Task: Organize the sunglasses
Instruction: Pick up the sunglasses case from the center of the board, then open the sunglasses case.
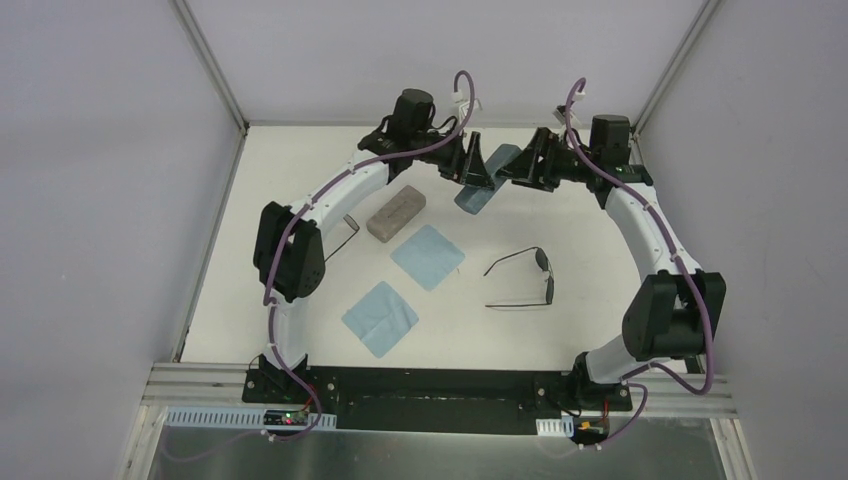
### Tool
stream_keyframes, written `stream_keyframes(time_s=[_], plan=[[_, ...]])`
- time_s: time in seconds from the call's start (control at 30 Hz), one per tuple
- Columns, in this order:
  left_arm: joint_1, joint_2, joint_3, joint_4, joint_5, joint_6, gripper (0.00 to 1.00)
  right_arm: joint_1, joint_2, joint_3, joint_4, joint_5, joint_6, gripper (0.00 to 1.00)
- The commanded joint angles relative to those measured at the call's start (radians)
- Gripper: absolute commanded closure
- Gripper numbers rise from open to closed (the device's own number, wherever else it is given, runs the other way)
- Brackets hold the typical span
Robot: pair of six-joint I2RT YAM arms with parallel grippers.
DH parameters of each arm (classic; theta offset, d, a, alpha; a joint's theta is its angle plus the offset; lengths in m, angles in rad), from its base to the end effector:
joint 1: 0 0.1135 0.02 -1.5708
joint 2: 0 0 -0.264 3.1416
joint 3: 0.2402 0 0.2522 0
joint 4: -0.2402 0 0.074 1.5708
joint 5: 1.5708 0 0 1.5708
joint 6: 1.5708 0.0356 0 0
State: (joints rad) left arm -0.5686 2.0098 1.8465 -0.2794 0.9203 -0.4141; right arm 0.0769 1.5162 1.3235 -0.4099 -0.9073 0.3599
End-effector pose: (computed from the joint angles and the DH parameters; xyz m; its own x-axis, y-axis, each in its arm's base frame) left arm 0.3808 -0.2770 0.3309 -0.7055 0.1616 -0.6901 0.7080 0.2055 -0.6757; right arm 0.3334 0.0538 0.3347 -0.7735 0.1580 -0.6138 -0.4509 0.5434 0.7081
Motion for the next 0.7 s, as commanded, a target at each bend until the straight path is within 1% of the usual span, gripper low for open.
stream_keyframes(time_s=[0.0,0.1,0.17,0.3,0.53,0.67], plan=[[0.007,-0.049,0.002,0.080,0.056,-0.015,1.00,-0.028,0.026,0.023,0.095,-0.034,0.076,0.22],[0.013,-0.048,-0.005,0.086,0.070,-0.022,1.00,-0.033,0.024,0.015,0.115,-0.071,0.071,0.22],[0.016,-0.045,-0.011,0.098,0.086,-0.032,1.00,-0.034,0.017,0.004,0.123,-0.093,0.062,0.20],[0.019,-0.046,-0.016,0.118,0.122,-0.043,1.00,-0.033,0.001,-0.027,0.111,-0.089,0.040,0.18],[0.019,-0.051,-0.024,0.159,0.165,-0.068,1.00,-0.022,-0.013,-0.043,0.035,-0.048,-0.053,0.18],[0.019,-0.055,-0.027,0.169,0.172,-0.073,1.00,-0.017,-0.016,-0.047,0.031,-0.056,-0.067,0.18]])
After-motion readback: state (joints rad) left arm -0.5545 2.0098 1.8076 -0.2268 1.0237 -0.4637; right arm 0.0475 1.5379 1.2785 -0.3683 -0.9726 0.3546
